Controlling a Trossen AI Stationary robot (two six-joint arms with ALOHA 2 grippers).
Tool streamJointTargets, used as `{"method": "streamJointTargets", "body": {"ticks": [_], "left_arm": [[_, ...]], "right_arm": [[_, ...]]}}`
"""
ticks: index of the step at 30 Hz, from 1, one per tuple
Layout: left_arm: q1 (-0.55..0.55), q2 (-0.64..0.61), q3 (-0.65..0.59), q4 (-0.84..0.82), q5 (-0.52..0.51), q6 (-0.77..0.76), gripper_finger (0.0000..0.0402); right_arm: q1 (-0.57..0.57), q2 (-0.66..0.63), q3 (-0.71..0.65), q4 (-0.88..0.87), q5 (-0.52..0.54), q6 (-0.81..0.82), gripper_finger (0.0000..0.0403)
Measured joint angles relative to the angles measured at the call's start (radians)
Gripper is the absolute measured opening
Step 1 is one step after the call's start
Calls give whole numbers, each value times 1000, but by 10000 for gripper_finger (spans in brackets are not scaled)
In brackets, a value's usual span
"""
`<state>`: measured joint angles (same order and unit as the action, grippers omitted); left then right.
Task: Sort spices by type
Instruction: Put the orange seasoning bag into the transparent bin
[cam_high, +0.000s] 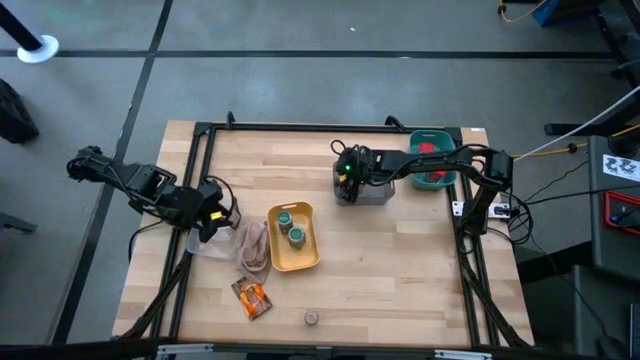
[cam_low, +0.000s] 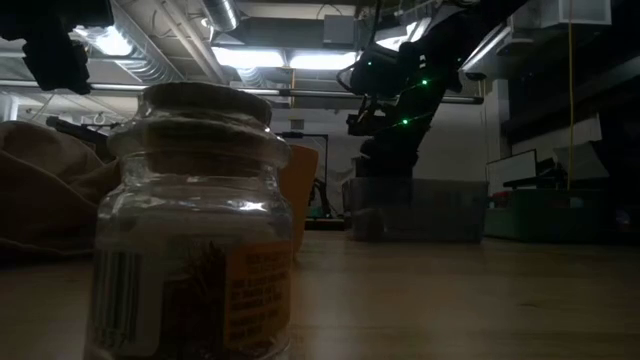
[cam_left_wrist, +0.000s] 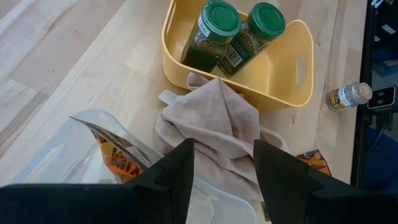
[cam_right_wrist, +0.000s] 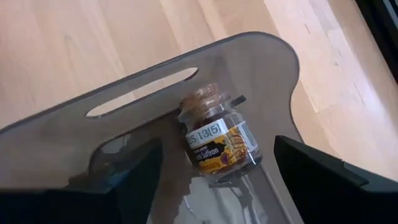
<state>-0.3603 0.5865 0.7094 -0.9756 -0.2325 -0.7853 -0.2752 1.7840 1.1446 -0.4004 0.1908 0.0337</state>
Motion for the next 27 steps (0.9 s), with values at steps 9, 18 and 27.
{"method": "streamJointTargets", "body": {"ticks": [9,18,27], "left_arm": [[0,0,0,0,0,0,150],[-11,7,0,275,14,253,150],[-189,245,1,430,73,385,150]], "right_arm": [[0,0,0,0,0,-16,308],[1,-15,16,-54,0,-16,308],[31,-33,163,-322,9,61,308]]}}
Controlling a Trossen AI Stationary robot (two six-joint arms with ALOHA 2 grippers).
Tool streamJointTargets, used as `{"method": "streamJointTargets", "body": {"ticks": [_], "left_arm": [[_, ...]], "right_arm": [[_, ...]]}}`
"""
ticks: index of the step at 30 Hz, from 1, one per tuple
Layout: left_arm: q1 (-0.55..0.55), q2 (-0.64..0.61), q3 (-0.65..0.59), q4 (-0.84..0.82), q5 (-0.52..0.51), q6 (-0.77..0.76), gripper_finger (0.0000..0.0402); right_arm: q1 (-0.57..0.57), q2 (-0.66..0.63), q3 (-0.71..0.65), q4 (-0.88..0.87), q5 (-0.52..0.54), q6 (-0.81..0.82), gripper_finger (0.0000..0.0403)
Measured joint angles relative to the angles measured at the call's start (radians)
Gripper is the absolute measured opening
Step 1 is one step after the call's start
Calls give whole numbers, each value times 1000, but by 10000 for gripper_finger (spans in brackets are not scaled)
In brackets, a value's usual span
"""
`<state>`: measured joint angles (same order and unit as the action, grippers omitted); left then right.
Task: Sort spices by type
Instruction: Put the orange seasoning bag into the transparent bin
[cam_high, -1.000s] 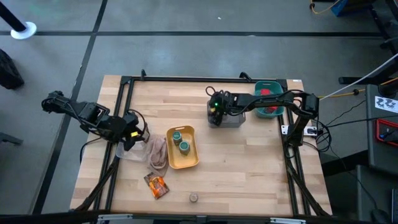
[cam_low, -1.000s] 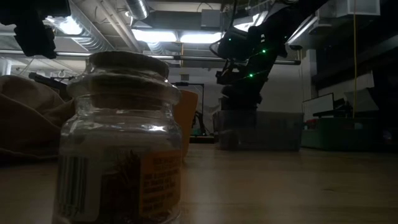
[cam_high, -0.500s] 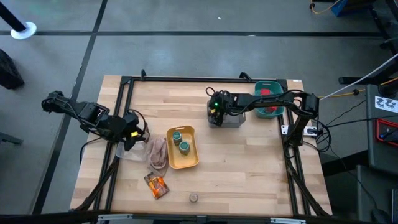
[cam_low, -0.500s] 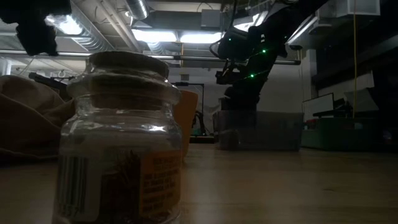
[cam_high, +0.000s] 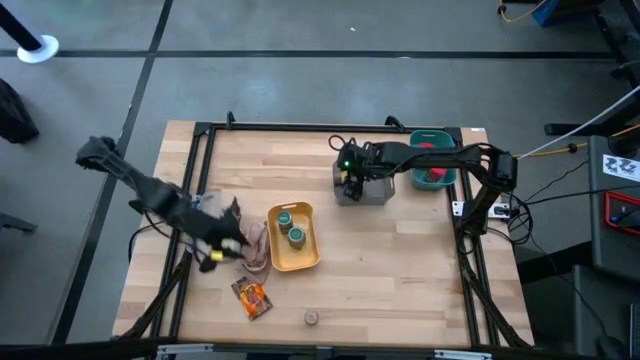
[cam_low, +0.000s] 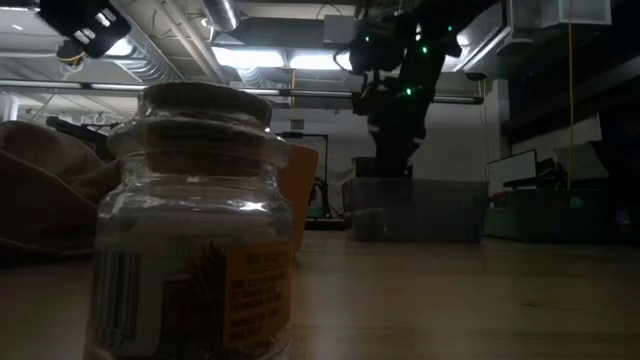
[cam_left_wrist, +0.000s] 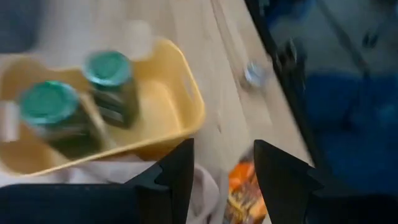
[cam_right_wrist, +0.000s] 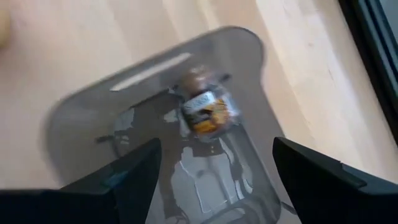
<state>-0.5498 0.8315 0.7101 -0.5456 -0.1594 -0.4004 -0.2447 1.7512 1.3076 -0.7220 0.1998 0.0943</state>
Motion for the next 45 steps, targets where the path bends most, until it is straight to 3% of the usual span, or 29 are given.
{"method": "streamJointTargets", "body": {"ticks": [6,13,17,27,39,45], "left_arm": [[-109,226,0,28,2,94,150],[-173,395,0,58,36,88,150],[-216,439,0,89,93,74,150],[-321,531,0,94,90,18,150],[-330,662,0,93,-24,105,150],[-333,694,0,93,-1,131,150]], "right_arm": [[71,0,55,-26,0,2,308],[163,0,116,-72,5,2,308],[221,0,128,-73,37,2,308],[350,0,128,-62,54,5,308],[451,0,128,-54,115,6,308],[470,0,128,-54,124,6,308]]}}
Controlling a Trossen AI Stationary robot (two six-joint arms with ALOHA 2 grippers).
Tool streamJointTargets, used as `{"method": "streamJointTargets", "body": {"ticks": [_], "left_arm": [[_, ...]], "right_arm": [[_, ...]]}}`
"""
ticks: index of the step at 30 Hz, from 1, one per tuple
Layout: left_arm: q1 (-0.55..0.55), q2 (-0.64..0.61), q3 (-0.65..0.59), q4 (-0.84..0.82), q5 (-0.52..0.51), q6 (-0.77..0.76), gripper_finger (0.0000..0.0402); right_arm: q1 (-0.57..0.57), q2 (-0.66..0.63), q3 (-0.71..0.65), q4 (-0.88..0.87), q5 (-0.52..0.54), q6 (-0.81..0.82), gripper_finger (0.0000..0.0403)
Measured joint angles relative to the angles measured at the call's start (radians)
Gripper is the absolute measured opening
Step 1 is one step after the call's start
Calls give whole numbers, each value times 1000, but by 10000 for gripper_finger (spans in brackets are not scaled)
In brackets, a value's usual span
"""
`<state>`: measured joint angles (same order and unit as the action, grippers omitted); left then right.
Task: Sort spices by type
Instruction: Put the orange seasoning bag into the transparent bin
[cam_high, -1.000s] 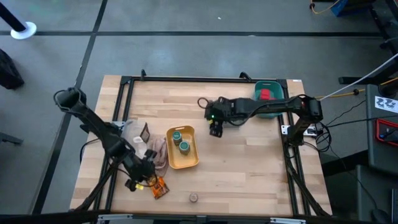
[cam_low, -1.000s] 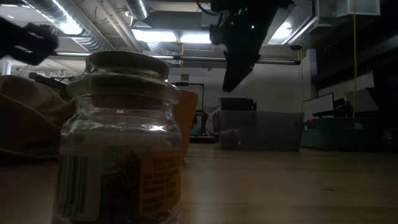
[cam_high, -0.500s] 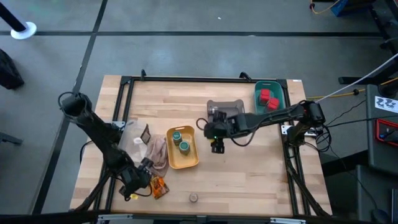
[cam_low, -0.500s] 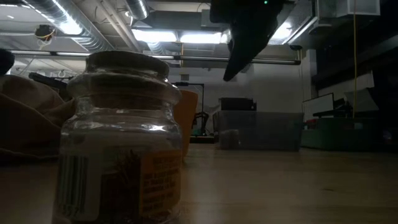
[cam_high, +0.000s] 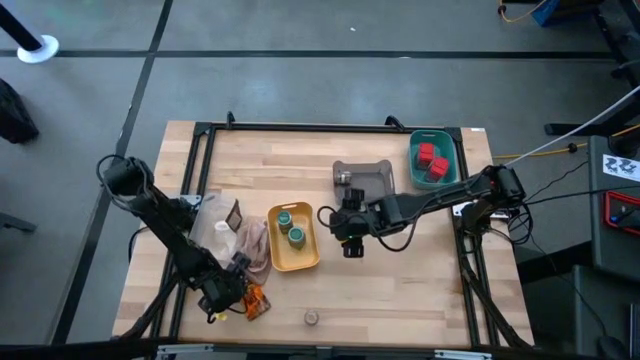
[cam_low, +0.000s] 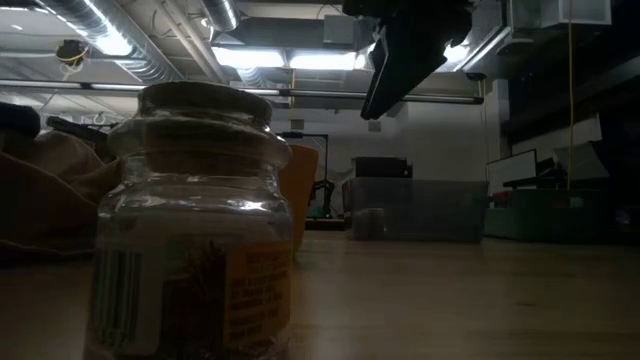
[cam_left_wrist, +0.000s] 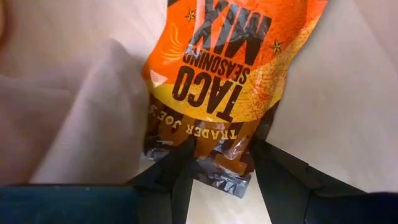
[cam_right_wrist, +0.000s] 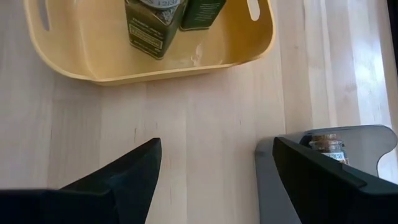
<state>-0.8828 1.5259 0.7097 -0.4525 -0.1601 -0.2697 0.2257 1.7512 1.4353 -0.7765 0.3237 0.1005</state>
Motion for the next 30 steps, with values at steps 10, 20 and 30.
{"method": "streamJointTargets", "body": {"ticks": [10,20,30], "left_arm": [[-20,0,0,1,7,-26,150],[-12,1,-45,62,-8,-72,150],[-11,1,-56,62,-15,-74,23]], "right_arm": [[4,0,0,1,1,0,308],[4,0,0,21,0,0,308],[4,0,0,23,-1,0,308]]}}
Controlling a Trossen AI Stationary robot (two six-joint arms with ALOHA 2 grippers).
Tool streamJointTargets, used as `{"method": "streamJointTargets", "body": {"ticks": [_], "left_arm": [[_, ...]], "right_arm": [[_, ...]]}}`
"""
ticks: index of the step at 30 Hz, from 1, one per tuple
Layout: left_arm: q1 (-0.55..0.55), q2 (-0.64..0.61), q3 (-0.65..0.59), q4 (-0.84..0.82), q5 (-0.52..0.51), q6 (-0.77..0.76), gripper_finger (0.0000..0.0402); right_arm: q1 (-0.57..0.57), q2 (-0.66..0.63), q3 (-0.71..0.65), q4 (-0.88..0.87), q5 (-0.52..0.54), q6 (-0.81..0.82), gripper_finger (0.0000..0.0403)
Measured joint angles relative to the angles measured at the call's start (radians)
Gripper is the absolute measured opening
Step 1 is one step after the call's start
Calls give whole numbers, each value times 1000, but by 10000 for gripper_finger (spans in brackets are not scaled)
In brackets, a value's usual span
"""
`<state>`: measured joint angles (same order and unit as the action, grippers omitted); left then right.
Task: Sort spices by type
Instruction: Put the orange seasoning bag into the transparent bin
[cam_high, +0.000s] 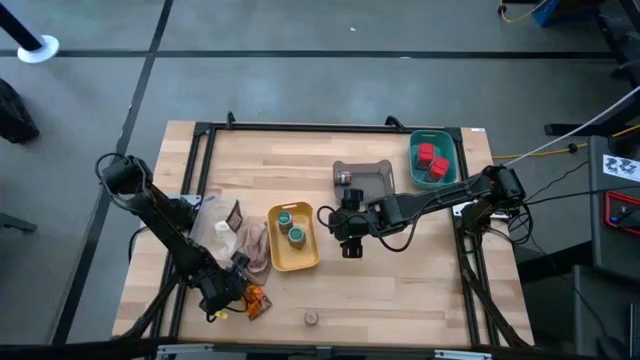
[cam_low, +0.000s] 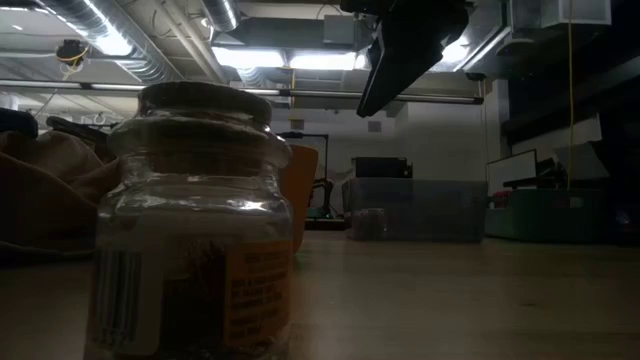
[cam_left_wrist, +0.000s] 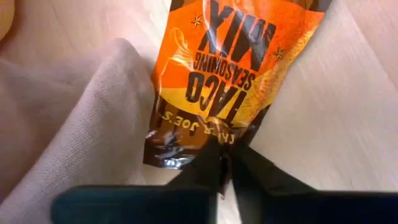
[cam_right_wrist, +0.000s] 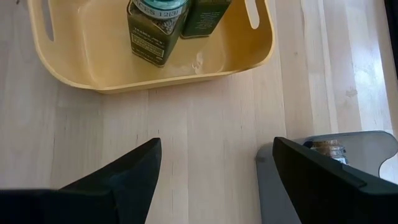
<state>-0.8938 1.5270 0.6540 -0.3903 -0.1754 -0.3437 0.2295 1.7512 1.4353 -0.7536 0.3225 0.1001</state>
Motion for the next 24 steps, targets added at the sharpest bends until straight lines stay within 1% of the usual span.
{"method": "streamJointTargets", "body": {"ticks": [2,6,10,16,19,24], "left_arm": [[0,-3,-2,9,1,0,9],[0,-27,14,-1,15,11,7],[-1,-82,46,-16,23,8,3],[0,-171,89,-109,18,-8,1],[0,-212,132,-211,19,-10,1],[0,-273,258,-479,19,-32,0]], "right_arm": [[0,0,0,0,0,0,308],[0,0,0,0,0,0,308],[0,0,0,0,0,0,308],[0,0,0,1,0,0,308],[0,0,0,1,0,0,308],[0,0,0,1,-1,0,308]]}}
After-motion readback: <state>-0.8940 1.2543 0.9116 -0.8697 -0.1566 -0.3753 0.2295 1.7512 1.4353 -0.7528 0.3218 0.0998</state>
